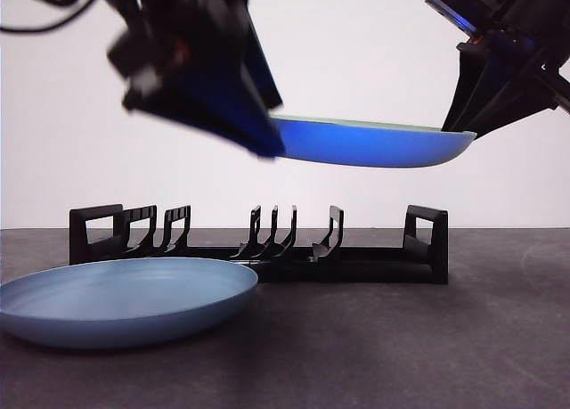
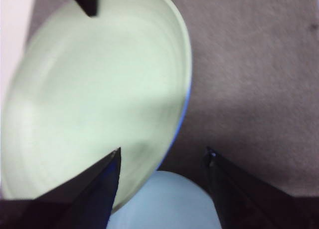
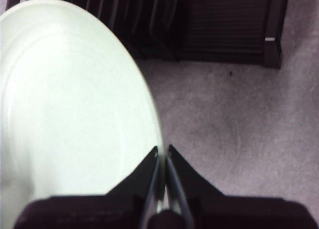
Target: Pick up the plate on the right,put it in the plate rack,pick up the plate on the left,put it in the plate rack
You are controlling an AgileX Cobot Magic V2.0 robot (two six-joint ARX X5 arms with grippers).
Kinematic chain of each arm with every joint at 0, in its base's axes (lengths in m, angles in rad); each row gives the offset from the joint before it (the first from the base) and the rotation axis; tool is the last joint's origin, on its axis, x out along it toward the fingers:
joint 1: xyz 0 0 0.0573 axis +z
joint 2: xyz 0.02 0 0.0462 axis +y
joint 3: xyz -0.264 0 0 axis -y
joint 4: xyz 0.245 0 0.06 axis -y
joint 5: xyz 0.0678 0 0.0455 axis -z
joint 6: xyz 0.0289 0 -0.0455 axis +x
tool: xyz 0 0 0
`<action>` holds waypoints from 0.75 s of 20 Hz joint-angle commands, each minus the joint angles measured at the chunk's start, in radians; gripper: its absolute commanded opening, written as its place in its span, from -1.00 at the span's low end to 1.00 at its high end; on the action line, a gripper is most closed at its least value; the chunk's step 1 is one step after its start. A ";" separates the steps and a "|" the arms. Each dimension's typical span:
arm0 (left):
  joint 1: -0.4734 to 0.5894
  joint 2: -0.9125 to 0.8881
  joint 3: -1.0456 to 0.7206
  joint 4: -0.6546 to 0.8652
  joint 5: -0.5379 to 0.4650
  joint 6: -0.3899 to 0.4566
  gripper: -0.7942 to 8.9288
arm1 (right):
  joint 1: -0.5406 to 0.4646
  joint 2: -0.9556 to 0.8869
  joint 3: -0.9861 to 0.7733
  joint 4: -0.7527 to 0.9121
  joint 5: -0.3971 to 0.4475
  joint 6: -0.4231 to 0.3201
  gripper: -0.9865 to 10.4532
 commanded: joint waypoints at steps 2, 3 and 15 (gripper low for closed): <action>-0.002 0.045 0.003 0.014 -0.001 0.013 -0.27 | 0.008 0.003 0.005 -0.003 -0.011 -0.005 -0.86; -0.002 0.056 0.003 0.017 -0.002 0.013 -0.30 | 0.008 0.003 0.005 -0.005 -0.011 -0.006 -0.86; -0.002 0.079 0.003 0.017 -0.001 0.011 -0.85 | 0.008 0.000 0.007 -0.013 -0.010 -0.031 -0.81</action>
